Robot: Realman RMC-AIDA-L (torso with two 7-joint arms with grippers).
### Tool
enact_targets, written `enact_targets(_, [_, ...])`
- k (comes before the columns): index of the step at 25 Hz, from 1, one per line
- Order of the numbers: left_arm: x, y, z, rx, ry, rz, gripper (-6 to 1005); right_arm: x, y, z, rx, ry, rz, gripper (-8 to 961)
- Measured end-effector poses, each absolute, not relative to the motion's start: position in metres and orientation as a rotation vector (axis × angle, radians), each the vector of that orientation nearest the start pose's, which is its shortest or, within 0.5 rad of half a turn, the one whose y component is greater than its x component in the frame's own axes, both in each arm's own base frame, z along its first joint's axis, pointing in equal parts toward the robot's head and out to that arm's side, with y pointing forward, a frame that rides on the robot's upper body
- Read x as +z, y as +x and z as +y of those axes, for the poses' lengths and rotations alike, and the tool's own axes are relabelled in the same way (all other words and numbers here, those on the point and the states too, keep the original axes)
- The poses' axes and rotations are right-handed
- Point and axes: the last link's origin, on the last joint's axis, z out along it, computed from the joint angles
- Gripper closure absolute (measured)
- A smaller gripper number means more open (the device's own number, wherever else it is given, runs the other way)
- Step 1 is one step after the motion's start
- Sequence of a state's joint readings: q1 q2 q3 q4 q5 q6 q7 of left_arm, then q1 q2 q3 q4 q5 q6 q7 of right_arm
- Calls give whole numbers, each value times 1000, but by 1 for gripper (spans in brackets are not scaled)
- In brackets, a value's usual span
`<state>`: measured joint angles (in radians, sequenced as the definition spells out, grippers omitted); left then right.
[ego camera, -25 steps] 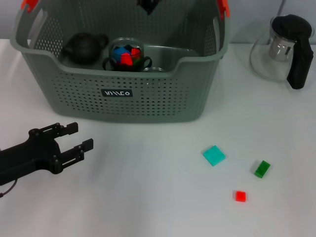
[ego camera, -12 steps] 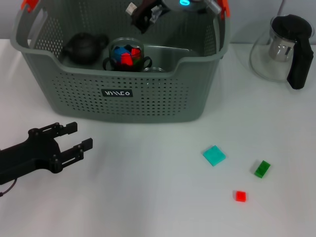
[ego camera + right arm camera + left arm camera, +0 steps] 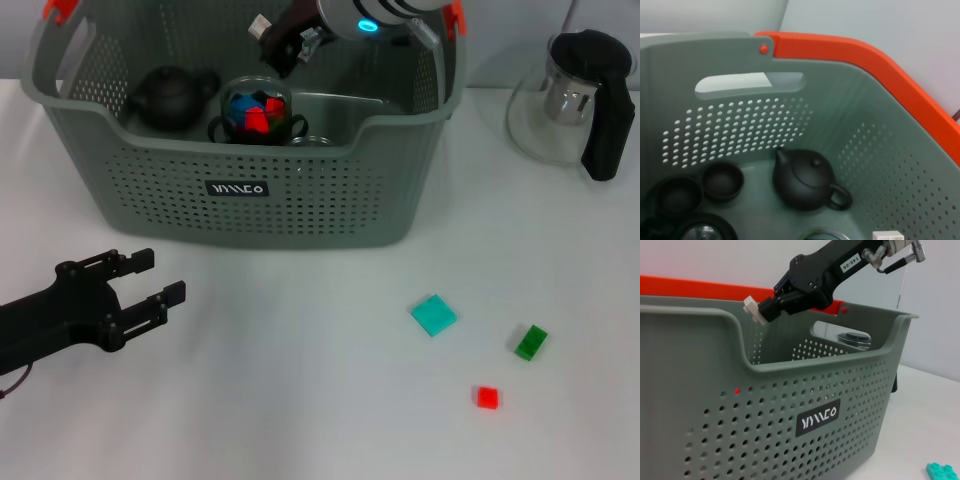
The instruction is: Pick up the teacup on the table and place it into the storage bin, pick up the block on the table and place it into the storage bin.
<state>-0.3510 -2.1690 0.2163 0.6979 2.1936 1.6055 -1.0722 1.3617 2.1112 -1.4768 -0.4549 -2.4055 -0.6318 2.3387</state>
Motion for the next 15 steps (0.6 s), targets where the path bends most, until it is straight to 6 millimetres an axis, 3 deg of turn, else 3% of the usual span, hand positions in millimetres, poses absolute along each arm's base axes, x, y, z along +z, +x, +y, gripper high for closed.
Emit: enact_targets(15, [11, -340, 262, -657, -2393, -653, 386, -103, 16, 479, -132, -2499, 180, 946])
